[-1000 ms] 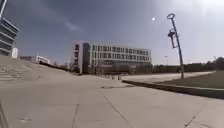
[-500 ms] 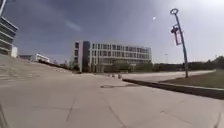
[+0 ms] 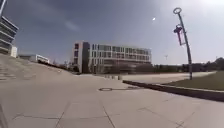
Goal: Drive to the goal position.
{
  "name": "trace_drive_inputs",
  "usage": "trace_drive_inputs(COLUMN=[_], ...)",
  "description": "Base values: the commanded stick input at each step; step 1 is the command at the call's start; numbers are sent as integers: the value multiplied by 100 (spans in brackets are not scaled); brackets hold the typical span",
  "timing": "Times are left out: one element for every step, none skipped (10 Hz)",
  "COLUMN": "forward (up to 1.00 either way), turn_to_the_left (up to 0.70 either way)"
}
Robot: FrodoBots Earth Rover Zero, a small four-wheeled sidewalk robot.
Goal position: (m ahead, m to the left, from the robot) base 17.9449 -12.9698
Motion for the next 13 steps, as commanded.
trace_drive_inputs(forward=[70, 70, 70, 70, 70, 70, 70, 70, 70, 70, 70, 70, 70], turn_to_the_left=[0, 0, 0, 0, 0, 0, 0, 0, 0, 0, 0, 0, 0])
